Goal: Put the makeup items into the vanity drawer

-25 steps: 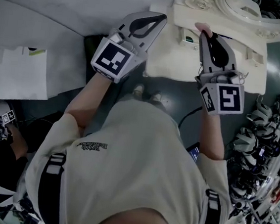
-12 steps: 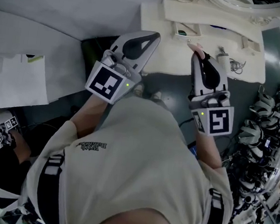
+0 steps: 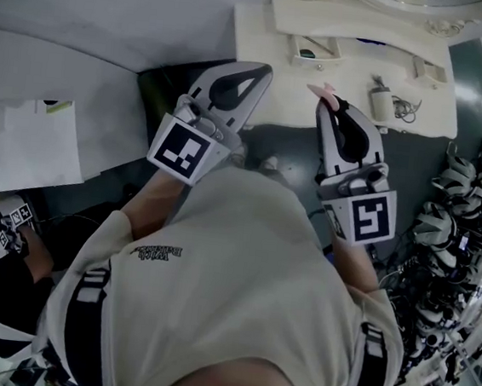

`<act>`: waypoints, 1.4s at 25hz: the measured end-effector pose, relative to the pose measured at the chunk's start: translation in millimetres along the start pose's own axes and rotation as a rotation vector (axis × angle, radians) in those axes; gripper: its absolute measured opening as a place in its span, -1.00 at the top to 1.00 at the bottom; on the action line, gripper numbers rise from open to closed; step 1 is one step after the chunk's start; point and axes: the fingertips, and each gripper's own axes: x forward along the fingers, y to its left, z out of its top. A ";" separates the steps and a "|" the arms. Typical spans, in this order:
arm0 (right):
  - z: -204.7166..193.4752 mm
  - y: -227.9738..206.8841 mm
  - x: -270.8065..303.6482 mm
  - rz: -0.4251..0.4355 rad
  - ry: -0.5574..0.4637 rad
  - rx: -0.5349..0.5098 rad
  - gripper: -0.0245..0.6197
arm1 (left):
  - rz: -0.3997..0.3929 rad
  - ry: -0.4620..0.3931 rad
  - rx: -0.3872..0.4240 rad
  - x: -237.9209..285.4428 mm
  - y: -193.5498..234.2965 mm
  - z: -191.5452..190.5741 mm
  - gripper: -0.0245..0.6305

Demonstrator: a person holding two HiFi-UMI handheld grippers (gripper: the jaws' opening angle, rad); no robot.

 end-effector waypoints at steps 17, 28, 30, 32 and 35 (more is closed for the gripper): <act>-10.1 -41.0 20.5 0.000 0.022 -0.034 0.87 | 0.023 0.051 0.002 37.0 13.4 -13.9 0.88; -60.5 -106.6 78.7 -0.016 0.160 -0.117 0.87 | -0.021 0.093 0.039 113.2 48.3 -50.9 0.88; -80.5 -119.3 90.4 -0.018 0.200 -0.115 0.87 | -0.030 0.112 0.033 129.0 53.8 -67.1 0.88; -102.7 -133.0 102.1 -0.015 0.238 -0.110 0.87 | -0.039 0.142 0.018 146.1 57.8 -86.1 0.88; -137.3 -153.3 118.1 -0.008 0.296 -0.094 0.87 | -0.052 0.190 -0.011 171.3 62.0 -116.7 0.88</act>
